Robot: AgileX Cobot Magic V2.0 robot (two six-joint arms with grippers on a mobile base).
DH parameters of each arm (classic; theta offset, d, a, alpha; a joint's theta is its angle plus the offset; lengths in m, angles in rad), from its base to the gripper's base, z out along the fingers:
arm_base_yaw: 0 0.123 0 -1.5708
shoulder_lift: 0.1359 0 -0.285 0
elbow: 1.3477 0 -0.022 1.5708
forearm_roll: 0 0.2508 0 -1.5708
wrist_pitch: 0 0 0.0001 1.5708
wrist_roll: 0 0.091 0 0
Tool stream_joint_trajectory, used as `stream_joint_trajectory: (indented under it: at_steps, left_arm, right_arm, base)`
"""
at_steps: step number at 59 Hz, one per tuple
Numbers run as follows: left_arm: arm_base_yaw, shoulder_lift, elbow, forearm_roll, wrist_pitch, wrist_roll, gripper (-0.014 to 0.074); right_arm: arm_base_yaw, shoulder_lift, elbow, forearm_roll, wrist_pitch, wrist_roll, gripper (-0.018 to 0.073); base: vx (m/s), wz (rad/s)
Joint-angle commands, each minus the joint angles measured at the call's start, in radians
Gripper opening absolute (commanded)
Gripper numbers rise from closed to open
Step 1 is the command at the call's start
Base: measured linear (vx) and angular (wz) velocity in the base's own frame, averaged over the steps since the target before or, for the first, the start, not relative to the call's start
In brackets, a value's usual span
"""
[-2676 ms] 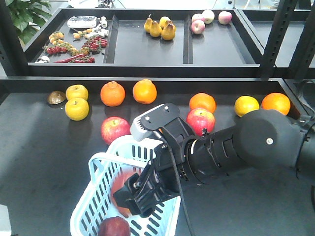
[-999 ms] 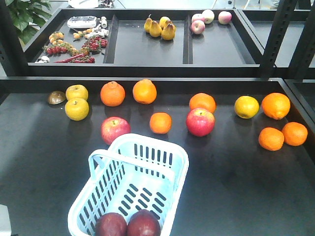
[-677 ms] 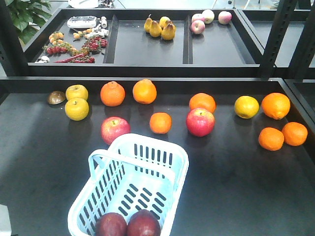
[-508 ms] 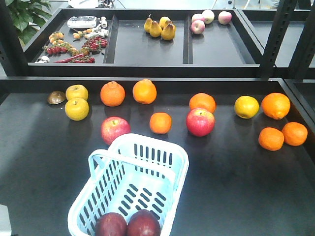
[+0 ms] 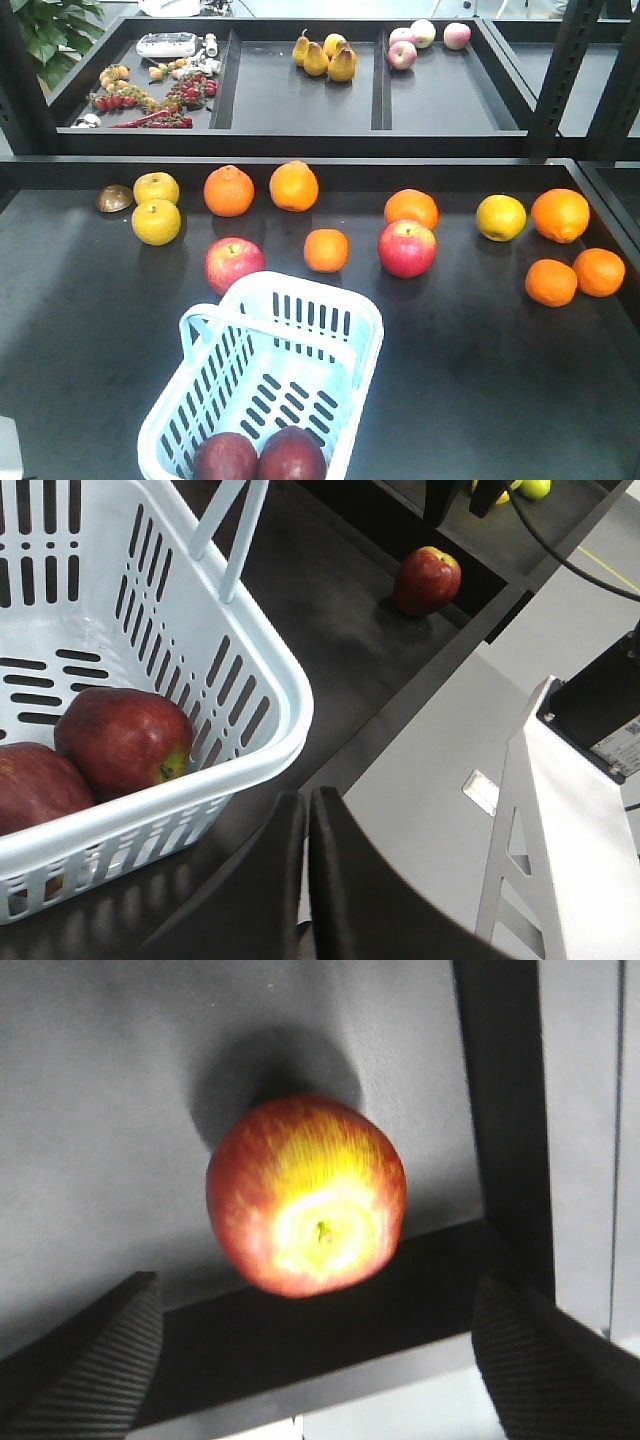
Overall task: Pick three apples into basket with both arms
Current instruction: 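Reach the right gripper down over a third red apple, then close the right gripper on the red-yellow apple and lift it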
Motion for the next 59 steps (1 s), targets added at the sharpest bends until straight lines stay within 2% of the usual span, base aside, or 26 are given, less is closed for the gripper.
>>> stream_joint_trajectory:
  at_steps: [1, 44, 52, 59]
  left_arm:
    - [0.000, 0.002, -0.024, 0.018, 0.001, -0.002, -0.0006]
    - [0.000, 0.002, -0.024, 0.018, 0.001, -0.002, -0.0006]
    - [0.000, 0.002, -0.024, 0.018, 0.001, -0.002, -0.0006]
    - [0.000, 0.002, -0.024, 0.018, 0.001, -0.002, -0.0006]
  right_arm:
    - [-0.005, -0.011, -0.026, -0.030, -0.005, -0.014, 0.0594]
    - [-0.005, 0.224, -0.026, -0.025, -0.024, -0.025, 0.0580]
    - [-0.005, 0.201, -0.026, -0.003, -0.031, -0.029, 0.0482]
    - [-0.005, 0.154, -0.028, 0.046, -0.041, -0.067, 0.0304]
  base:
    - [0.00, 0.00]
    - [0.00, 0.00]
    - [0.00, 0.00]
    - [0.00, 0.00]
